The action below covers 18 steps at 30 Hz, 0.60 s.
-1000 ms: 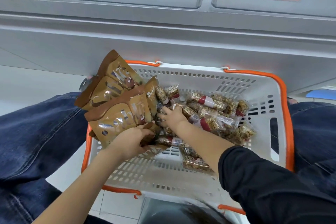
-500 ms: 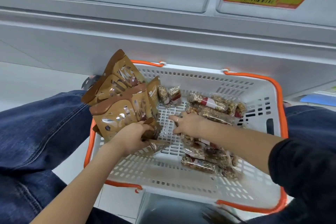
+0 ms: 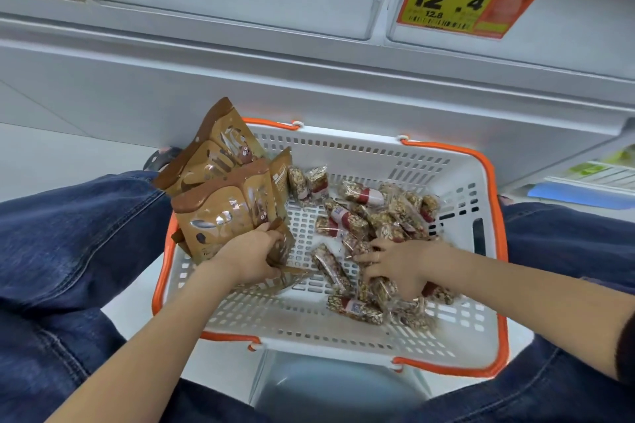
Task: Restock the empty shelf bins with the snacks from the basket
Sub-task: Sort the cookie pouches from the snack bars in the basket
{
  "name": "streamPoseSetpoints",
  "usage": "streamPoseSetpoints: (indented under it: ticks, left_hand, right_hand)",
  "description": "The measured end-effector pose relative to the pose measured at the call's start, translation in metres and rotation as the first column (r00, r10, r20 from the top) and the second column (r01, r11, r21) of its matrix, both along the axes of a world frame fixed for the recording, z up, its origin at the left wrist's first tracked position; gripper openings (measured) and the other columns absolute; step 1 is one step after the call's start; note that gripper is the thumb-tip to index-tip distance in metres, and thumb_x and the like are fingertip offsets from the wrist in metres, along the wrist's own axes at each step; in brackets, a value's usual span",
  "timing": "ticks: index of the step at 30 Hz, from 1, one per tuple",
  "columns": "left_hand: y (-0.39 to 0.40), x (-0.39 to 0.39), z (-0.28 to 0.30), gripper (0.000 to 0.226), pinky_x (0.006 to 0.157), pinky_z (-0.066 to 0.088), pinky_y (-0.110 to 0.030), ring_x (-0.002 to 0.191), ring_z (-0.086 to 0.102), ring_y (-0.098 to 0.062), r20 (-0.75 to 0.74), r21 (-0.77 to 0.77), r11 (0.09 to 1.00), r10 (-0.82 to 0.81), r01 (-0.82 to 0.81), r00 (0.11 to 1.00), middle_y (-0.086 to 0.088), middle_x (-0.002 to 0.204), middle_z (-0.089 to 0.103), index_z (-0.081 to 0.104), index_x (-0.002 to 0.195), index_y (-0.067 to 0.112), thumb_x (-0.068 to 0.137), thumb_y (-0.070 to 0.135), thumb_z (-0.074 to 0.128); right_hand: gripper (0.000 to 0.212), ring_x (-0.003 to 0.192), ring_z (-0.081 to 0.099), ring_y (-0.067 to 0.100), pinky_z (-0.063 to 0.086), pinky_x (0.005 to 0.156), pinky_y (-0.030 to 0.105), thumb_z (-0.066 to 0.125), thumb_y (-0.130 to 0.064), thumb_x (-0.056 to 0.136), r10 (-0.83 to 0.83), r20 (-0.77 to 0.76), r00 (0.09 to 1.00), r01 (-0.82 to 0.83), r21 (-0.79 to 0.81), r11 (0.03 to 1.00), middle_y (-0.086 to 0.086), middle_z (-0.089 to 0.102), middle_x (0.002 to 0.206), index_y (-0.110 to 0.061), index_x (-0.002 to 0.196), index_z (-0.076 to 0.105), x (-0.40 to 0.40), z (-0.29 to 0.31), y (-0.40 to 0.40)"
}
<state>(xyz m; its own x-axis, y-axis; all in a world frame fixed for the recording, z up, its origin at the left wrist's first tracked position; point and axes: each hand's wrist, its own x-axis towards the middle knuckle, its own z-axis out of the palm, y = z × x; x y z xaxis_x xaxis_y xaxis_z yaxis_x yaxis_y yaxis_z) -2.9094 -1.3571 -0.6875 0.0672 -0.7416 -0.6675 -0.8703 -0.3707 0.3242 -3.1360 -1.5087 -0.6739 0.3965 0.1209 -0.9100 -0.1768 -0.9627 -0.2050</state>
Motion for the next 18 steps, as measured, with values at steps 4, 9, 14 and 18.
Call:
streamPoseSetpoints:
  ticks: [4,9,14,18]
  left_hand:
    - [-0.001,-0.002,0.000,0.082,0.105,0.037,-0.029,0.135,0.037,-0.020,0.018,-0.051,0.999,-0.001,0.002,1.000,-0.005,0.154,0.023,0.029,0.147,0.013,0.079,0.032,0.071]
    - [-0.008,-0.004,-0.004,0.085,0.105,0.036,-0.028,0.131,0.039,-0.022,0.057,-0.160,0.987,-0.001,0.010,0.998,-0.005,0.150,0.028,0.029,0.146,0.008,0.078,0.037,0.071]
    - [-0.009,-0.003,-0.005,0.082,0.107,0.033,-0.029,0.136,0.033,-0.021,0.029,-0.190,0.981,0.055,-0.048,0.998,0.001,0.156,0.016,0.022,0.148,0.013,0.083,0.036,0.067]
    - [-0.008,-0.003,-0.010,0.074,0.107,0.035,-0.029,0.135,0.035,-0.019,0.011,-0.248,0.964,0.100,-0.094,0.995,0.004,0.155,0.019,0.024,0.148,0.015,0.087,0.032,0.062]
  right_hand:
    - [0.057,0.145,0.012,0.023,0.020,0.115,0.053,0.050,-0.025,0.088,-0.272,-0.005,0.962,0.271,0.085,0.959,-0.002,0.016,0.158,-0.031,0.143,0.035,0.029,0.015,-0.011]
    - [0.044,0.100,0.058,0.020,0.056,0.070,0.032,0.054,-0.019,0.087,-0.312,0.624,0.717,0.397,0.003,0.918,0.004,0.058,0.114,-0.022,0.130,0.044,0.083,-0.003,-0.034]
    - [0.076,0.133,0.034,0.026,0.043,0.100,0.040,0.068,-0.019,0.081,-0.361,0.655,0.663,0.485,-0.008,0.875,0.005,0.038,0.146,-0.019,0.145,0.028,0.136,-0.046,-0.047]
    - [0.083,0.120,0.047,0.028,0.049,0.079,0.038,0.072,-0.031,0.079,-0.429,0.625,0.652,0.547,0.005,0.837,0.007,0.053,0.128,-0.023,0.145,0.021,0.144,-0.070,-0.036]
